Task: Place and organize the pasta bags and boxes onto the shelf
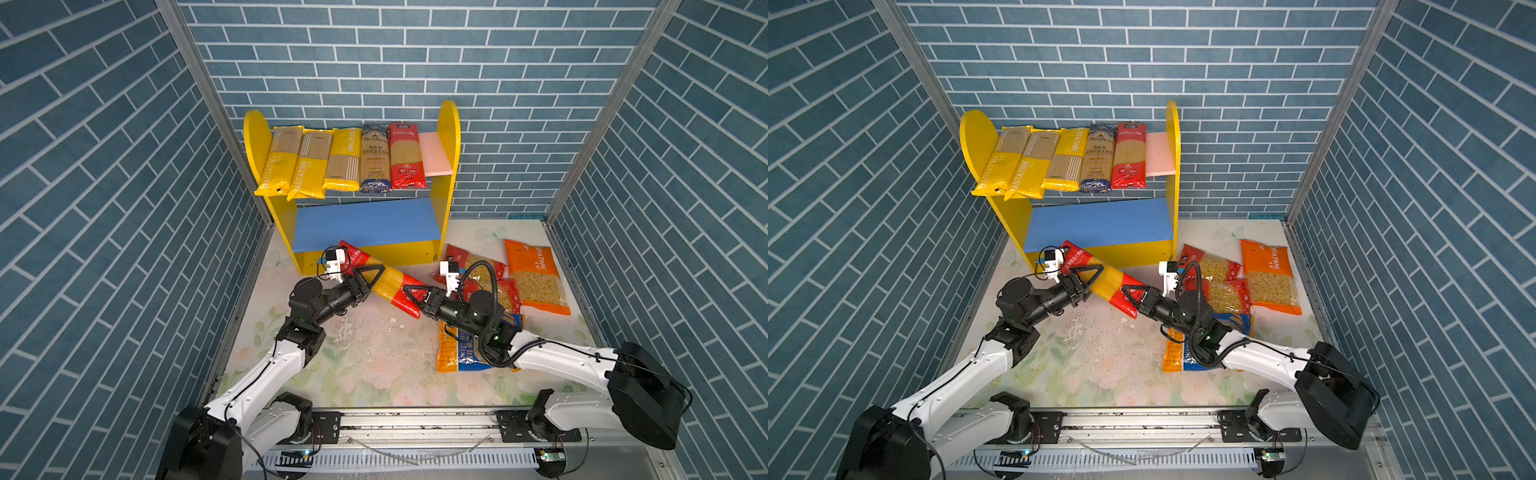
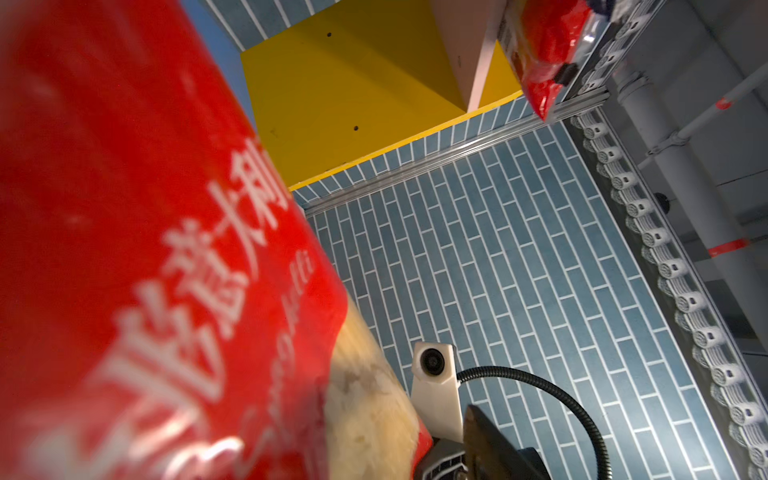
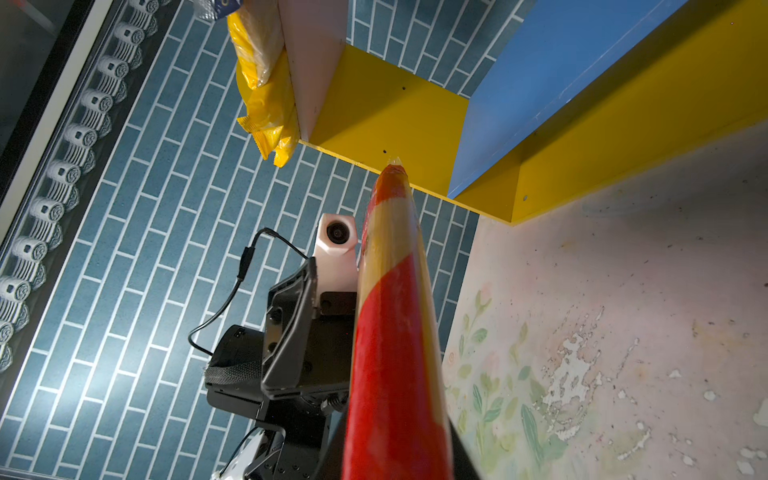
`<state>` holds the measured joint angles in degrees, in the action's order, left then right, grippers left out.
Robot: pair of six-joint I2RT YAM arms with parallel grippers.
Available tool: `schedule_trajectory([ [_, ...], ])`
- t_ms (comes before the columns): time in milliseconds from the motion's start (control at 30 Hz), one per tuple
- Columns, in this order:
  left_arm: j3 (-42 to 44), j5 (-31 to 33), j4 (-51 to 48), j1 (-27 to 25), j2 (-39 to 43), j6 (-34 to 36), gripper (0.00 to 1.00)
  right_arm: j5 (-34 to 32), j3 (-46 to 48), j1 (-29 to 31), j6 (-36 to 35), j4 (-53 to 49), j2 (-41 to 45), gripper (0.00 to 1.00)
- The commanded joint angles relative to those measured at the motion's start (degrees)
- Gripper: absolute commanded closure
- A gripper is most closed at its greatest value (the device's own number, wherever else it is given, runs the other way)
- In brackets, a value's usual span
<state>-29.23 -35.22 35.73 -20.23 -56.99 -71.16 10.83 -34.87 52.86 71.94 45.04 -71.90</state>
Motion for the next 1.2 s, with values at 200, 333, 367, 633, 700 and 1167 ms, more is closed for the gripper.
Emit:
schedule_trajectory([
  [200,2.16,4.01,4.07,0.19,9.83,2.05,0.24,-5.47,-7.26,-3.09,-6.27,-8.43,14.68,0.96],
  [333,2.38,5.06,-0.95,0.08,12.52,3.05,0.24,-6.47,-12.07,-5.2,-7.76,-12.34,17.44,1.0],
  [367,3.01,5.23,-1.21,0.05,12.84,2.88,0.24,-6.14,-14.01,-5.5,-7.83,-12.86,17.58,1.0],
  [633,8.81,7.48,1.07,-0.04,14.02,0.49,0.24,2.78,-31.43,-7.43,-10.52,-28.05,15.51,1.0],
  [700,9.28,7.85,1.04,-0.07,14.02,0.57,0.24,4.96,-35.14,-8.31,-10.56,-31.96,14.75,1.0],
  [1167,9.01,7.74,4.21,-0.07,10.26,0.36,0.25,4.29,-47.47,-11.57,-9.8,-30.82,10.59,1.0],
])
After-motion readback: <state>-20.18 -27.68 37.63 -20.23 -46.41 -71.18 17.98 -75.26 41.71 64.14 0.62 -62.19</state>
